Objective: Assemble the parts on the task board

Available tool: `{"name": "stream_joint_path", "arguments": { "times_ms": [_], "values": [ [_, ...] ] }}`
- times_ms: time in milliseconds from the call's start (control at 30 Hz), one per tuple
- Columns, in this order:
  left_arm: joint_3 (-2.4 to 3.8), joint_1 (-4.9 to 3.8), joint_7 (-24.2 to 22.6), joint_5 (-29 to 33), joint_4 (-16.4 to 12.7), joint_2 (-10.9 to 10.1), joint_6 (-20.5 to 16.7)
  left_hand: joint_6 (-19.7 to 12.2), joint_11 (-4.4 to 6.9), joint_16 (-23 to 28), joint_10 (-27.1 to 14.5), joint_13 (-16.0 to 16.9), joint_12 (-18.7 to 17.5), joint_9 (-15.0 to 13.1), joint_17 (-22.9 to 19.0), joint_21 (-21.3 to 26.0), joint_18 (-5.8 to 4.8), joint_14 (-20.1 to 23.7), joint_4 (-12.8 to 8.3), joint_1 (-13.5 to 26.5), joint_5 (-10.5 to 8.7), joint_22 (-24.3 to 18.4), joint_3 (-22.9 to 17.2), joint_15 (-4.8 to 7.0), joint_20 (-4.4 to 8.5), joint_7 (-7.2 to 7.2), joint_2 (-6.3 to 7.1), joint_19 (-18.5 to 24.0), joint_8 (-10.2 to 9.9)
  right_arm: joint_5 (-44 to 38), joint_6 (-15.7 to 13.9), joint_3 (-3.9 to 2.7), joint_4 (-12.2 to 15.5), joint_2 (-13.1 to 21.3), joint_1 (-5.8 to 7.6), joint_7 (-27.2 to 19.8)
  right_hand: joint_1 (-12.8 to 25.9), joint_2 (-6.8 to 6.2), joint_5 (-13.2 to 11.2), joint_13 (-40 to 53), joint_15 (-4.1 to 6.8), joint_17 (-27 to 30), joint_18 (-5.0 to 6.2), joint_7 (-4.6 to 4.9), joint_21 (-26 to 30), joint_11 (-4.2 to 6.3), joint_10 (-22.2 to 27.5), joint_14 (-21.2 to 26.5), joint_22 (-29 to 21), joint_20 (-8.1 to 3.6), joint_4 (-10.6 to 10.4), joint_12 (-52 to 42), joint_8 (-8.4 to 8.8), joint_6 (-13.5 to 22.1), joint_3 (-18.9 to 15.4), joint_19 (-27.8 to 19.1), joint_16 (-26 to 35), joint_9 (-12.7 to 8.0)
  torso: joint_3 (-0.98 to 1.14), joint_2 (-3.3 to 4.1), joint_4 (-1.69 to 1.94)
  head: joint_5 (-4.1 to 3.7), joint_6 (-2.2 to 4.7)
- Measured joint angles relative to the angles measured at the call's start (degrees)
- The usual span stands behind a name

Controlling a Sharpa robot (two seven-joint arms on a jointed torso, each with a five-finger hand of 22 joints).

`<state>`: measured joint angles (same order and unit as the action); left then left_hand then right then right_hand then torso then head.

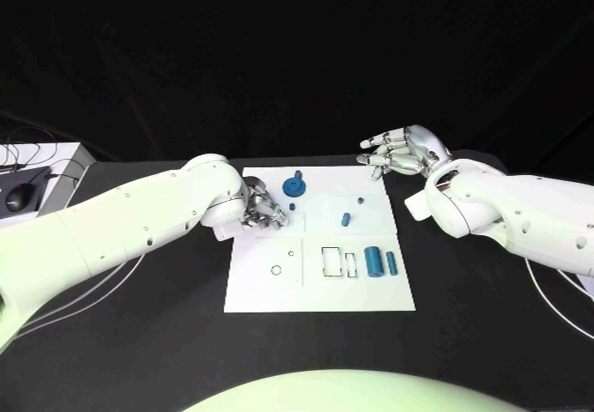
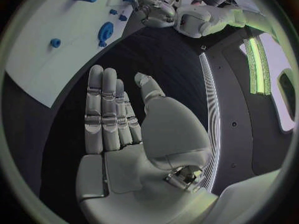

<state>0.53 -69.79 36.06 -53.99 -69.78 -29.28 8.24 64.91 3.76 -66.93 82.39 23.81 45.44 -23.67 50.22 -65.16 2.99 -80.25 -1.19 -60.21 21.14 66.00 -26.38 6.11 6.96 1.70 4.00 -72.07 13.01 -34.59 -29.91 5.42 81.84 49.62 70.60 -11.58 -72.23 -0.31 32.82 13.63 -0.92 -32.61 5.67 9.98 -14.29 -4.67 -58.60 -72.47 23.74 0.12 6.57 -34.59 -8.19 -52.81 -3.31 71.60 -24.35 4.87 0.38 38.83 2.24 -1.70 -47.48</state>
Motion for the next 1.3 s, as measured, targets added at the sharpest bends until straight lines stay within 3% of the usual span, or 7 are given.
{"name": "stream_joint_path", "arguments": {
  "times_ms": [233, 267, 300, 700, 1100, 1200, 1300],
  "values": [
    [0.04, 0.05, -0.48, 1.86, -0.08, -0.19, -0.39, 0.32, -0.01, 0.00, 0.50, -0.39, -0.22, -1.08, -0.08, 0.00, 0.00, 0.00, -0.23, 1.84, 0.71, 0.24, -1.55, 0.00, 0.00, -0.30, -1.48, 0.00, 0.85, -0.01, 0.18, 0.01, -0.11, -0.06, -0.15, 0.04, 0.00, 0.00, 0.00, 0.00, 0.00, 0.00, 0.00, -0.02, 0.00, -0.06, -0.06, 0.00, -0.05, 0.00, 0.00, 0.00, 0.00, 0.01, 0.00, 0.00, 0.00, 0.00, 0.01, -0.01, 0.00, 0.02, -0.07],
    [0.08, 0.04, -0.56, 2.05, -0.15, -0.23, -0.45, 0.32, 0.16, 0.00, 0.82, -0.40, -0.22, -1.26, -0.09, 0.00, 0.02, 0.00, -4.83, 2.06, 1.11, 0.24, -6.30, 0.00, 0.00, -0.30, -1.25, 0.00, 0.89, -0.01, 0.21, 0.01, -0.13, -0.06, -0.16, 0.04, 0.00, 0.00, 0.00, 0.00, 0.00, 0.00, 0.00, -0.02, 0.00, -0.06, -0.06, 0.00, -0.05, 0.00, 0.00, 0.00, 0.00, 0.02, 0.00, 0.00, 0.00, 0.00, 0.02, -0.02, 0.00, 0.02, -0.08],
    [0.11, 0.02, -0.62, 2.31, -0.19, -0.29, -0.58, 0.32, 0.21, 0.00, 0.89, -0.40, -0.22, -1.48, -0.09, 0.00, 0.02, 0.00, -7.67, 2.74, 1.11, 0.30, -9.14, 0.00, 0.00, -0.29, -0.86, 0.00, 1.14, -0.02, 0.26, 0.01, -0.14, -0.08, -0.18, 0.06, 0.00, 0.00, 0.00, 0.00, 0.00, 0.00, 0.00, -0.08, 0.00, -0.06, -0.06, 0.00, -0.05, 0.00, 0.00, 0.00, 0.00, 0.08, 0.00, 0.00, 0.00, 0.00, 0.02, -0.02, 0.00, 0.04, -0.08],
    [0.36, -0.03, -0.86, 3.54, -0.64, -1.17, -1.06, 0.52, 0.30, 0.00, 0.98, -0.79, -0.46, -2.22, -0.03, 0.00, 0.02, 0.00, -7.44, 3.63, 3.95, 0.48, -9.38, 0.00, 0.00, -0.49, -0.58, 0.00, 2.17, -0.35, 0.57, 0.04, -0.24, -0.11, -0.32, 0.17, 0.00, 0.00, 0.00, 0.00, 0.00, 0.00, 0.00, -0.10, 0.00, -0.06, -0.06, 0.00, -0.05, 0.00, 0.00, 0.00, 0.00, 0.08, 0.00, 0.00, 0.00, 0.00, 0.02, -0.05, 0.02, 0.02, 0.05],
    [0.78, -0.04, -0.87, 3.63, -0.95, -1.64, -0.95, 0.53, 0.30, -0.09, 0.99, -1.39, -0.72, -2.32, -0.03, 0.00, 0.02, 0.00, -7.51, 3.86, 3.99, 0.48, -9.44, 0.00, 0.00, -0.49, -0.35, 0.00, 2.45, -0.65, 0.71, 0.04, -0.25, -0.07, -0.37, 0.24, 0.00, 0.00, 0.27, 0.00, 0.00, 0.00, 0.00, -0.16, -0.25, -0.07, -0.07, 0.00, -0.11, 0.00, 0.00, 0.00, 0.00, 0.03, 0.00, 0.00, 0.00, -0.05, -0.05, -0.01, 0.03, -0.05, 0.21],
    [0.85, -0.04, -0.86, 3.62, -1.13, -1.76, -0.85, 0.81, 0.30, -0.24, 1.00, -1.63, -0.71, -2.56, -0.03, 0.00, 0.02, 0.00, -8.76, 3.47, 4.02, 0.50, -7.54, 0.00, 0.00, -0.82, 0.04, 0.00, 2.78, -0.68, 0.73, 0.05, -0.26, -0.06, -0.42, 0.25, 0.00, 0.00, 0.26, 0.00, 0.00, 0.00, 0.00, -0.16, -0.24, -0.07, -0.07, 0.00, -0.12, 0.00, 0.00, 0.00, 0.00, 0.03, 0.00, 0.00, 0.00, -0.05, -0.07, -0.01, 0.03, -0.09, 0.18],
    [0.96, -0.04, -0.81, 3.50, -1.37, -1.83, -0.76, 0.56, 1.01, -0.24, 1.71, -1.65, -0.71, -2.16, -0.05, 0.00, 0.02, 0.00, -5.80, 2.78, 3.37, 0.35, -2.14, 0.01, 0.00, -1.76, 1.21, 0.00, 2.59, -0.71, 0.74, 0.05, -0.28, -0.06, -0.49, 0.26, 0.00, 0.00, 0.26, 0.00, 0.00, 0.00, 0.00, -0.16, -0.24, -0.07, -0.07, 0.00, -0.11, 0.00, 0.00, 0.00, 0.00, 0.03, 0.00, 0.00, 0.00, -0.05, -0.07, -0.01, 0.04, -0.11, 0.17]
  ]
}}
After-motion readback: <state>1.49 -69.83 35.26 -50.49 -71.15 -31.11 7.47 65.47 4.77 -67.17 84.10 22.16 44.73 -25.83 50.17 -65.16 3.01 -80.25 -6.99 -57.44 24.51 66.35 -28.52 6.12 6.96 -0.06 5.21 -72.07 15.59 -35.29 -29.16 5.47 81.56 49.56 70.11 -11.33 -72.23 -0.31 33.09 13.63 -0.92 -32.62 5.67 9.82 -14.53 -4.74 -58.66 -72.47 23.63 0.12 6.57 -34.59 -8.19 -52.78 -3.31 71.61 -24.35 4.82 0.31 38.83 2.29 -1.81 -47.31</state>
